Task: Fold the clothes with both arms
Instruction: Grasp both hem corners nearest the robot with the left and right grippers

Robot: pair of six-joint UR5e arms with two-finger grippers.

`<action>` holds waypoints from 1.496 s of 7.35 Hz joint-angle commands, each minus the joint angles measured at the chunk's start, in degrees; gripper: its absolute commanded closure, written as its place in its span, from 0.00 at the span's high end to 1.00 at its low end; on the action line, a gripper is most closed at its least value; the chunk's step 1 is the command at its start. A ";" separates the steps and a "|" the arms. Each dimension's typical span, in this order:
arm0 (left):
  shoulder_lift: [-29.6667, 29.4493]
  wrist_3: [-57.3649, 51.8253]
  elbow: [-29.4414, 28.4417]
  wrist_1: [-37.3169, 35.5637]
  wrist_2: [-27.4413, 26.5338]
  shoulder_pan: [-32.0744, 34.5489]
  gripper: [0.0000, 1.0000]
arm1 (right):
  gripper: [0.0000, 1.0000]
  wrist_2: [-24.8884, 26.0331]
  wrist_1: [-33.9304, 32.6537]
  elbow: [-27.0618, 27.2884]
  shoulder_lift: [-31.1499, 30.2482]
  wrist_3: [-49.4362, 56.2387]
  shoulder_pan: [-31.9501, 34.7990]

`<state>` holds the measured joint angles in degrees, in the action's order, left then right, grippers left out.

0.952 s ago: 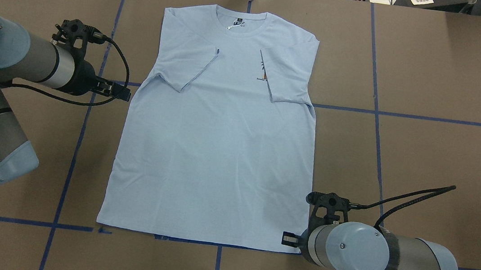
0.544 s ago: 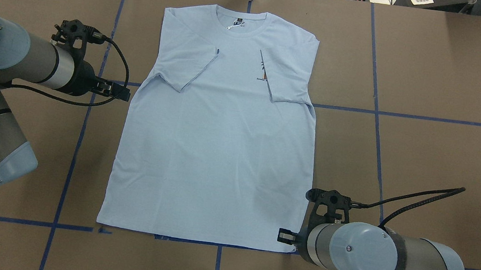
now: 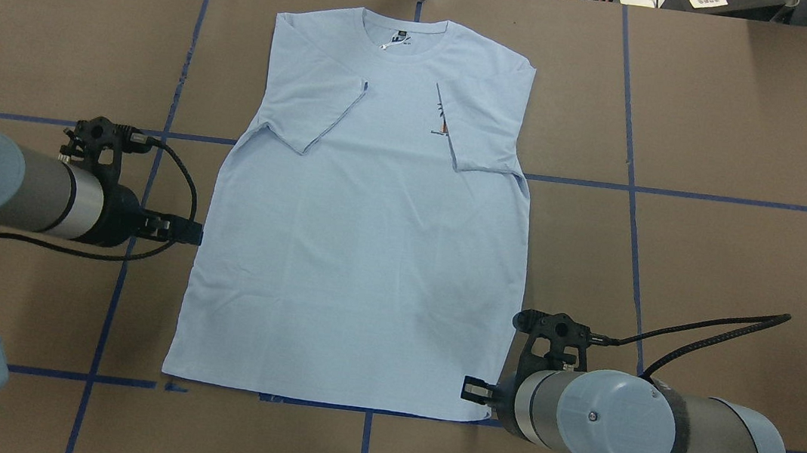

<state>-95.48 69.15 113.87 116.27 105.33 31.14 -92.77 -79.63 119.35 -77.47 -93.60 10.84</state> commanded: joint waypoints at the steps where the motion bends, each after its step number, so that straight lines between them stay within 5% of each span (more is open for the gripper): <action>1: 0.83 10.45 2.85 -4.98 -9.39 -10.79 1.00 | 0.00 -0.13 0.01 0.44 -0.05 -2.03 0.50; 11: 1.18 10.83 1.71 -8.78 -12.43 -17.68 0.92 | 0.00 -0.31 0.00 0.26 0.13 -1.85 1.38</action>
<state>-94.35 79.91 115.49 107.51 92.90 14.35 -93.04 -79.62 119.63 -77.35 -95.45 12.16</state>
